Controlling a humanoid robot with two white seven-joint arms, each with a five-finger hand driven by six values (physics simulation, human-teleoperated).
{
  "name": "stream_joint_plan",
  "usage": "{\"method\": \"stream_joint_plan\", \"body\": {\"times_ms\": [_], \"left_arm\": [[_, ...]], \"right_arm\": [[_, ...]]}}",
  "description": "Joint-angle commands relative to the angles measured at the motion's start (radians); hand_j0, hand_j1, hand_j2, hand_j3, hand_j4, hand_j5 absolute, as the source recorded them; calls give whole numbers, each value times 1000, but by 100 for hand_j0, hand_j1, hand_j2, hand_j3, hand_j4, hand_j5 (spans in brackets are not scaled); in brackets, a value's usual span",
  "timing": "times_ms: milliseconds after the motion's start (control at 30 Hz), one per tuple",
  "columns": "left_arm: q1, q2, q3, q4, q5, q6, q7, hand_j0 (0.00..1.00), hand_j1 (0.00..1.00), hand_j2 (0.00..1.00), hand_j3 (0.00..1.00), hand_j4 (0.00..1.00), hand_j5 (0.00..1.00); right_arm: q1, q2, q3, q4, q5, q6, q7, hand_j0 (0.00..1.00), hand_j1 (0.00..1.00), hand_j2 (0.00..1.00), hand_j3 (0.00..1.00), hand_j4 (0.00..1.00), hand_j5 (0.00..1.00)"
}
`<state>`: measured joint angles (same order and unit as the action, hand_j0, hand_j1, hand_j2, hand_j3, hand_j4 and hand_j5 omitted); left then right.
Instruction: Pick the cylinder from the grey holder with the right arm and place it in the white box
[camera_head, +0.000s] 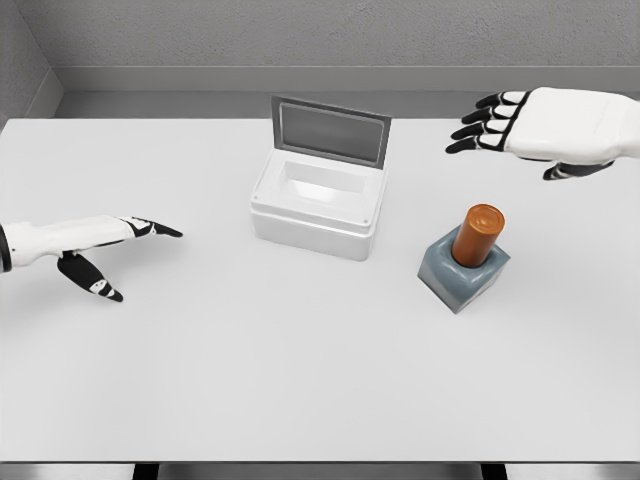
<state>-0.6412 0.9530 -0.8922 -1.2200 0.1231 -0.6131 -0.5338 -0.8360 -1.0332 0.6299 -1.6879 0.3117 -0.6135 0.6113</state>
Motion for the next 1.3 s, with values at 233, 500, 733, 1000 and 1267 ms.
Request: {"method": "stream_joint_plan", "body": {"times_ms": [233,500,733,1000,1267], "left_arm": [[-23,-22,-100,8,510,2,-77,100,100,100,100,100,100],[-106,-114,-45,143,695,7,-77,100,100,100,100,100,100],[-106,-141,-25,214,670,6,-77,100,100,100,100,100,100],[-98,-192,21,264,650,6,-77,100,100,100,100,100,100],[-92,-194,22,255,648,4,-77,100,100,100,100,100,100]], "right_arm": [[9,-4,13,-3,-3,3,0,100,100,100,100,100,100],[14,-11,79,-36,-3,3,0,100,100,100,100,100,100],[21,-13,108,-36,-3,3,0,100,100,100,100,100,100],[31,-19,149,-59,-3,3,0,100,100,100,100,100,100],[31,-13,159,-59,-3,3,0,100,100,100,100,100,100]]}}
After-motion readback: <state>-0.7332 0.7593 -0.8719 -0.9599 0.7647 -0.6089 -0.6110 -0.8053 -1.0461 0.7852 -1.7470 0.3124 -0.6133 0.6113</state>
